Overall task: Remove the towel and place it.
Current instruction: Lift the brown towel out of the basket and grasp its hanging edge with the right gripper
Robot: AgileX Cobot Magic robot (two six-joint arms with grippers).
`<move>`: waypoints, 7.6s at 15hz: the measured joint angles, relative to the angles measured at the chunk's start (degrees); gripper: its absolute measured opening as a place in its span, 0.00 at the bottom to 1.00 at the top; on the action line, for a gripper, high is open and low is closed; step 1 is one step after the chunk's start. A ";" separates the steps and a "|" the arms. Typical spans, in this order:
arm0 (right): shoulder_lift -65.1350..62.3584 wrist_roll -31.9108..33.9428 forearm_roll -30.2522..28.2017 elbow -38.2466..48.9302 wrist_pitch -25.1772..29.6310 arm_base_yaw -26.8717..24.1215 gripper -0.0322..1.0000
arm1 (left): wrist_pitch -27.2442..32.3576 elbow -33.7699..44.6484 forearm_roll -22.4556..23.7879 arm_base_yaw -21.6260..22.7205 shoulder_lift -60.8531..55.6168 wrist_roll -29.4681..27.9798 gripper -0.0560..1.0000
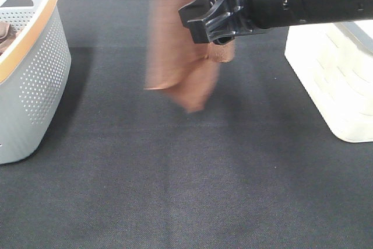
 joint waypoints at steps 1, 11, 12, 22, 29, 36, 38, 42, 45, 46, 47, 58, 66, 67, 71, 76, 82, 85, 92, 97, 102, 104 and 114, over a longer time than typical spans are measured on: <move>0.00 0.06 0.00 0.00 0.00 0.00 0.58 | 0.11 0.00 0.00 0.00 0.00 0.00 0.05; 0.00 1.49 0.46 0.00 3.32 0.00 0.58 | 1.20 0.00 -2.12 0.00 -1.26 0.00 0.05; 0.00 1.49 0.46 0.00 3.90 0.00 0.58 | 1.20 0.00 -1.95 0.00 -1.32 0.00 0.05; 3.21 1.55 5.61 0.00 7.45 0.00 0.58 | 1.15 0.00 -2.35 0.00 -1.32 0.00 0.05; 3.72 1.55 6.47 0.00 1.49 0.00 0.67 | 1.49 0.00 -2.35 0.00 -1.32 0.00 0.05; 3.72 1.55 9.22 0.00 1.09 0.00 0.71 | 2.58 0.00 -2.29 0.00 -1.32 0.00 0.05; 3.72 1.55 9.45 0.00 1.09 0.00 0.71 | 2.86 0.00 -2.29 0.00 -1.32 0.00 0.05; 3.78 1.55 9.91 0.00 -0.06 0.00 0.72 | 4.70 0.00 -3.44 0.00 -1.32 0.00 0.05; 5.39 1.55 10.71 0.00 -2.06 0.00 0.72 | 6.53 0.00 -4.87 0.00 -1.32 0.00 0.05; 5.73 1.55 10.83 0.00 -2.06 0.00 0.72 | 6.65 0.00 -4.87 0.00 -1.32 0.00 0.05; 6.13 1.55 10.89 0.00 -2.18 0.00 0.72 | 6.76 0.00 -4.87 0.00 -1.32 0.00 0.05; 6.19 1.55 10.89 0.00 -5.96 0.00 0.73 | 9.68 0.00 -3.50 0.00 -3.61 0.00 0.05; 6.19 1.55 10.89 0.00 -3.72 0.00 0.33 | 8.88 0.00 2.69 0.00 -4.30 0.00 0.05; 6.19 1.55 10.89 0.00 -2.81 0.00 0.34 | 8.19 0.00 4.13 0.00 -4.30 0.00 0.05; 6.19 1.55 10.89 0.00 -0.74 0.00 0.61 | 6.19 0.00 6.25 0.00 -4.30 0.00 0.05; 6.19 1.55 9.91 0.00 1.55 0.00 0.43 | 6.19 0.00 7.10 0.00 -4.30 0.00 0.05; 6.19 2.12 14.32 0.00 5.90 0.00 0.34 | 6.19 0.00 7.10 0.00 -4.30 0.00 0.05; 6.13 1.60 14.55 0.00 7.45 0.00 0.37 | 6.19 0.00 7.16 0.00 -4.24 0.00 0.05; 4.24 -3.50 7.22 0.00 -6.93 13.35 0.38 | 6.19 0.00 8.42 0.11 -3.09 0.00 0.05; 4.13 -3.72 9.57 3.27 -8.77 13.35 0.38 | 5.27 0.00 15.01 0.17 -3.09 -1.55 0.05; 4.13 -3.84 9.68 3.95 -9.17 13.35 0.41 | 4.47 0.00 20.91 0.17 -3.09 -5.27 0.05; 4.13 -3.84 9.68 4.18 -9.17 13.35 0.49 | 4.35 0.00 24.69 0.17 -3.09 -8.02 0.05; -0.46 -8.71 12.61 7.79 -13.46 13.35 0.59 | 3.50 0.00 35.52 0.17 -3.09 -19.31 0.05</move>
